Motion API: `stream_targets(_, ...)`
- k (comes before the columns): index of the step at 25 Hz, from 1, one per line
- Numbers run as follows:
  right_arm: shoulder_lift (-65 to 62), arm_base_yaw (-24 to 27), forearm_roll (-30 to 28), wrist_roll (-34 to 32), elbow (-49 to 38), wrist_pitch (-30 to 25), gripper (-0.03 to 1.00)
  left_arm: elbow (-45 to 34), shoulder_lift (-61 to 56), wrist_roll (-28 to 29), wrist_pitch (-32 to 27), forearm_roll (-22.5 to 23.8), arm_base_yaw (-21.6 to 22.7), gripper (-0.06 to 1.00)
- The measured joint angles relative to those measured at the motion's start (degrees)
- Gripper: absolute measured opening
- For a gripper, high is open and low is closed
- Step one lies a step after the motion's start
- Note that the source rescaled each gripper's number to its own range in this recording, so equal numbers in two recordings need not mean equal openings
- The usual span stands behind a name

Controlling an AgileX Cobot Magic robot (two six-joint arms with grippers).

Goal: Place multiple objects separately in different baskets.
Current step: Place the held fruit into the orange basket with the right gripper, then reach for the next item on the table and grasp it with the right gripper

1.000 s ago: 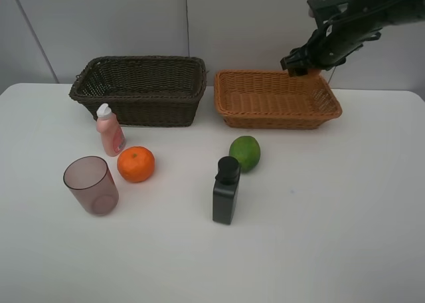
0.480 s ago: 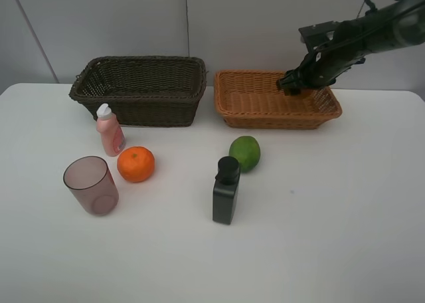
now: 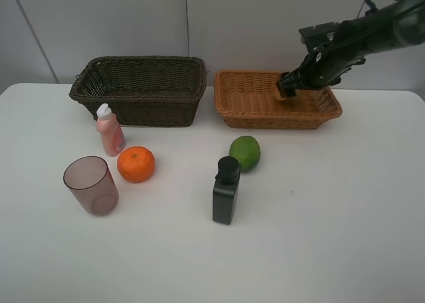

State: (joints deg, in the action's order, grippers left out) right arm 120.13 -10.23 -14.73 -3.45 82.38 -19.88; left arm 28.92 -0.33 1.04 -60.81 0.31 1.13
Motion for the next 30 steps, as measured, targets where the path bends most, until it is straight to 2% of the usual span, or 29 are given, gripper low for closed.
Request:
stream_targets(9, -0.05, 0.0, 1.35, 0.0, 0.0, -0.72, 0.91, 0.0, 0.0, 0.0, 0.0, 0.0, 0.0, 1.0)
stream_targets(13, -1.36, 0.0, 2.99, 0.0, 0.0, -3.08, 0.91, 0.0, 0.0, 0.0, 0.0, 0.0, 0.0, 1.0)
stream_targets(20, -7.44, -0.95, 7.38, 0.0, 0.0, -9.5, 0.91, 0.0, 0.0, 0.0, 0.0, 0.0, 0.0, 1.0)
stream_targets(30, -14.8, -8.16, 9.8, 0.06, 0.0, -21.02, 0.91, 0.0, 0.0, 0.0, 0.04, 0.0, 0.0, 1.0)
